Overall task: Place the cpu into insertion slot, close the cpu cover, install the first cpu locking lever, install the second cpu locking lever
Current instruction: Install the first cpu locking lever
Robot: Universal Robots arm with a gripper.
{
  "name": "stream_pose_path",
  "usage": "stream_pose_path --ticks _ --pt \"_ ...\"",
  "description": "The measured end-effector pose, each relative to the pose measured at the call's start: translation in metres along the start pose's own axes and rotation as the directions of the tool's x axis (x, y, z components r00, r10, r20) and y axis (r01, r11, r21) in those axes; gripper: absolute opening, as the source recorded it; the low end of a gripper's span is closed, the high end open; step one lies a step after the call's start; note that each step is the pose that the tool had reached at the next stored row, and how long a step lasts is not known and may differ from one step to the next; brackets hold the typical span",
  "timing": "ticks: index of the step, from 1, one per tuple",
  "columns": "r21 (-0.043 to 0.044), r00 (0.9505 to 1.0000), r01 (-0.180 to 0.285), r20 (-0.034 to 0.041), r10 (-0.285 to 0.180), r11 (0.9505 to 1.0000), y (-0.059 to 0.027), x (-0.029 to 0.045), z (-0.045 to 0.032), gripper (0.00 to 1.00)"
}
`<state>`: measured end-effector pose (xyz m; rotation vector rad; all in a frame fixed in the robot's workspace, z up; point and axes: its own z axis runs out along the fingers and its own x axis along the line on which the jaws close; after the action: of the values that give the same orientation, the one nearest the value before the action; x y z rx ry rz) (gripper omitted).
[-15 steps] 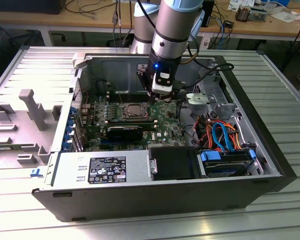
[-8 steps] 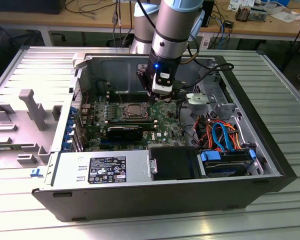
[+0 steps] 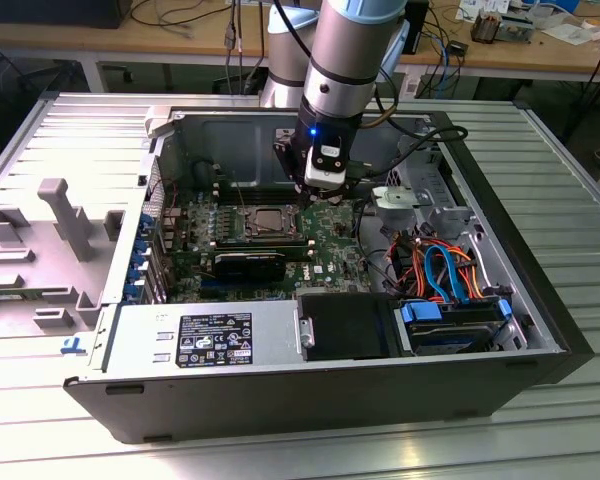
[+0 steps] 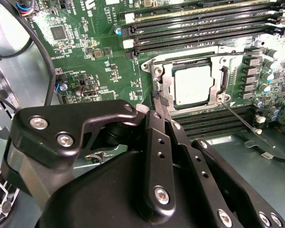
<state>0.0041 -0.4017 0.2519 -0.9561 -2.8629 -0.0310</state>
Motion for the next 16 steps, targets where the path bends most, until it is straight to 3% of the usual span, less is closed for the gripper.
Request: stream_pose_path --ticks 16 --pt "0.0022 0.9998 0.018 0.0003 -0.018 0.9998 0.0 0.0 0.0 0.11"
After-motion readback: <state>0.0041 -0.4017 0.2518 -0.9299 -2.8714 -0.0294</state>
